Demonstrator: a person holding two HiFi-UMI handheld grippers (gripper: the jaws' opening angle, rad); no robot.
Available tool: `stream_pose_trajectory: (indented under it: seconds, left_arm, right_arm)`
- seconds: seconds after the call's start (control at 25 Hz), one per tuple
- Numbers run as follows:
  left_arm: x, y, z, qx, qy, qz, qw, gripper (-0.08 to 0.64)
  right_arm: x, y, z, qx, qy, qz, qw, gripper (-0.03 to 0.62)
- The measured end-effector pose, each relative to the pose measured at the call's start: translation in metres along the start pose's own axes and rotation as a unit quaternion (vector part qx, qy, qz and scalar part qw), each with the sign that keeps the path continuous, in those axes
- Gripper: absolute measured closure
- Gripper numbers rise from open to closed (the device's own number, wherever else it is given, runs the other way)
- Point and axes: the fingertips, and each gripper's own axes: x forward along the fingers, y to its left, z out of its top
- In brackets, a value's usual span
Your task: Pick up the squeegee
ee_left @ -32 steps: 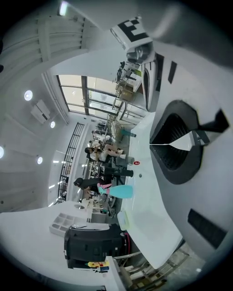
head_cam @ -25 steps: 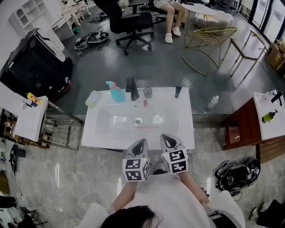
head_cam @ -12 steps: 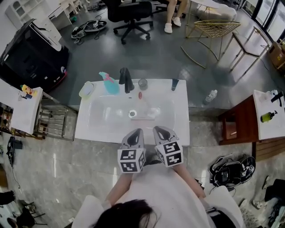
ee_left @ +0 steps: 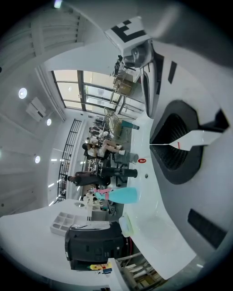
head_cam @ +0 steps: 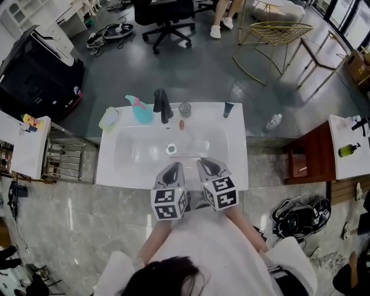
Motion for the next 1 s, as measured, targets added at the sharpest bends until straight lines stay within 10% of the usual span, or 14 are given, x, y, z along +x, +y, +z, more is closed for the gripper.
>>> stream_pose_trajectory:
  seconds: [1.0]
  left_arm:
    - [0.054, 0.061, 0.021, -0.009, 0.026, -0.023, 0.9994, 0.532]
  right_arm:
    - [0.093, -0.002, 0.016, 0.027, 0.052, 0.005, 0.998, 0.428]
